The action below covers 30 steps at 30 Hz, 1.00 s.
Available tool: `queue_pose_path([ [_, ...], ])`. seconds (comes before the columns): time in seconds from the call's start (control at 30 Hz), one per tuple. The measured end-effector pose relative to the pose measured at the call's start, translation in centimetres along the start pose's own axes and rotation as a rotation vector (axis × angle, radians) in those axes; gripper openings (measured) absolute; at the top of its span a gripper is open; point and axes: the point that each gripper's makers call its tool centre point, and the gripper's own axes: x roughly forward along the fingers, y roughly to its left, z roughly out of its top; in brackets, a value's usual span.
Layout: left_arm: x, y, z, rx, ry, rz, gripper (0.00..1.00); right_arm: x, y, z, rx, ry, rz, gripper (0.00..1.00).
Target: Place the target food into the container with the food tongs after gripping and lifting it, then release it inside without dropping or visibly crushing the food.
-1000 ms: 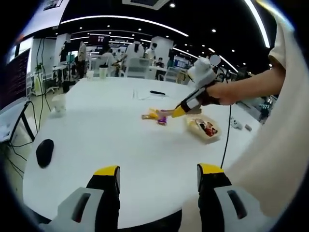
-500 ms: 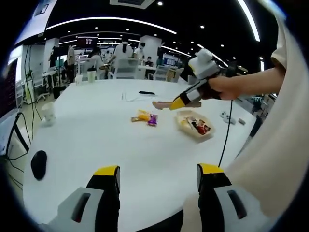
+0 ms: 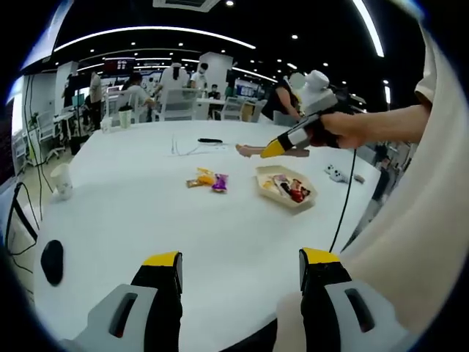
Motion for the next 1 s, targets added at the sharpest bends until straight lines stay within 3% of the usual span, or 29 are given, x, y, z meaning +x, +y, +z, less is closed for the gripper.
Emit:
queue_pose_path([
  [0.5,0.9,-1.5,0.1,0.037,0.024,-0.060,0.65,-4.1,-3.7,-1.3,0.136,-0.072,-0.111,0.15],
  [1.0,2.7,-2.7,1.0,0.089,0.046,-0.130,0.65,-6.0,-5.9,-2.5,0.193,-0.090,-0.167,0.15],
])
